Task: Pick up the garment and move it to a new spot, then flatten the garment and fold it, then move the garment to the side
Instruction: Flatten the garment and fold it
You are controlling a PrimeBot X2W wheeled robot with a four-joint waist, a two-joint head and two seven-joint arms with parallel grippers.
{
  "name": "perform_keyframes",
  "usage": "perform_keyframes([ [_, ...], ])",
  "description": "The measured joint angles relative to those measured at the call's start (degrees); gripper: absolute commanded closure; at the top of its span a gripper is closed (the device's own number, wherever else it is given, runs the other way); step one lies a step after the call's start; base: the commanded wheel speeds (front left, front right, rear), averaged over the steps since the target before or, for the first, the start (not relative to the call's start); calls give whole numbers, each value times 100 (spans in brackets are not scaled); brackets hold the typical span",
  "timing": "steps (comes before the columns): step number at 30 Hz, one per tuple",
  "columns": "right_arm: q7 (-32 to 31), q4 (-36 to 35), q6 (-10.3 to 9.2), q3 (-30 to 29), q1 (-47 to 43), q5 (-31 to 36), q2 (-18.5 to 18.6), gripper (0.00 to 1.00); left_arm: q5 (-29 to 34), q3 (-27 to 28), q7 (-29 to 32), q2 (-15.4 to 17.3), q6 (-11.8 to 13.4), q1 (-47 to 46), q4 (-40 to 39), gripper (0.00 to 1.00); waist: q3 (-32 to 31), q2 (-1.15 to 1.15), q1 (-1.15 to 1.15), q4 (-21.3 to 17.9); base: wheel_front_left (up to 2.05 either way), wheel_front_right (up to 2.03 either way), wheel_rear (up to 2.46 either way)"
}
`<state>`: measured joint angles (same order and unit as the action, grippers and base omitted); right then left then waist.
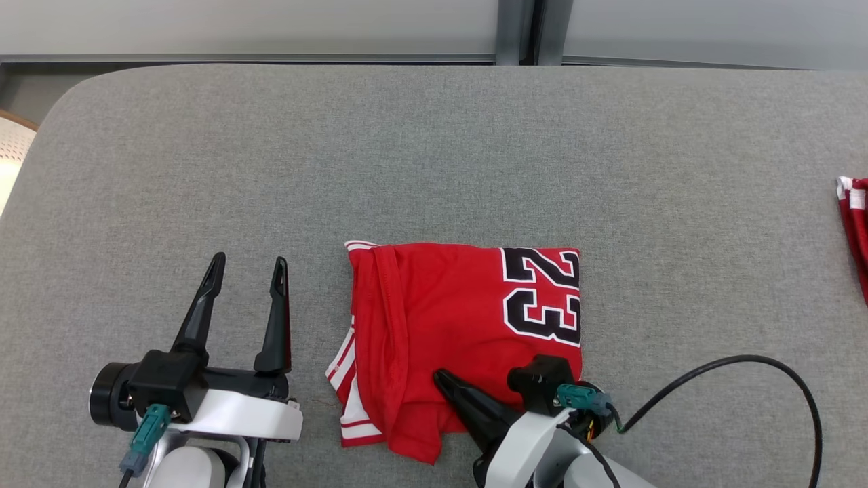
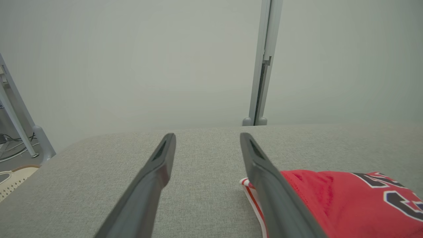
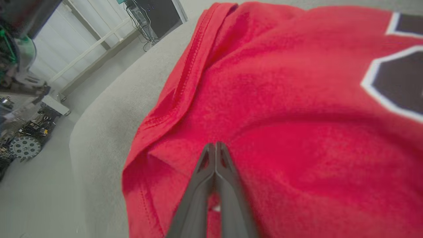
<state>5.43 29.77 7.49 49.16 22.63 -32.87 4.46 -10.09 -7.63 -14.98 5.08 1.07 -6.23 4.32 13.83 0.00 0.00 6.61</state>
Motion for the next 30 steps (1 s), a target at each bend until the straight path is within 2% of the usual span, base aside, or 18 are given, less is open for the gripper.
perform_keyframes([
  [10,-199,49,-12,692,199,-802,281,100,2,54,-1,-33,-35,-1,-47,0,98,0,0,-47,0,0,0],
  [15,36,-497,-10,926,194,-989,538,100,24,119,-1,-37,-51,23,-37,0,37,0,0,-88,0,0,0],
  [18,322,-1023,-8,748,175,-975,776,100,44,163,-1,-33,-48,107,-40,0,-27,0,0,-147,0,0,0],
  [19,417,-1196,-8,584,144,-954,867,96,44,179,-1,-29,-46,143,-35,0,-52,0,0,-173,0,0,0],
  [20,483,-1374,-8,422,101,-939,959,71,45,199,-1,-20,-42,160,-36,0,-76,0,0,-202,0,0,0],
  [21,549,-1534,-8,214,50,-862,1045,53,48,214,-1,-11,-30,173,-47,0,-99,0,0,-233,0,0,0],
  [22,604,-1695,-8,-16,-24,-802,1112,13,52,238,-1,-2,-20,197,-51,0,-123,0,0,-267,0,0,0],
  [23,641,-1838,-8,-255,-106,-742,1176,0,52,249,-1,5,-18,229,-52,0,-147,0,0,-300,0,0,0],
  [30,802,-2625,-8,-2271,-920,148,1206,0,51,299,-1,77,-15,320,-41,0,-326,0,0,-462,0,0,0],
])
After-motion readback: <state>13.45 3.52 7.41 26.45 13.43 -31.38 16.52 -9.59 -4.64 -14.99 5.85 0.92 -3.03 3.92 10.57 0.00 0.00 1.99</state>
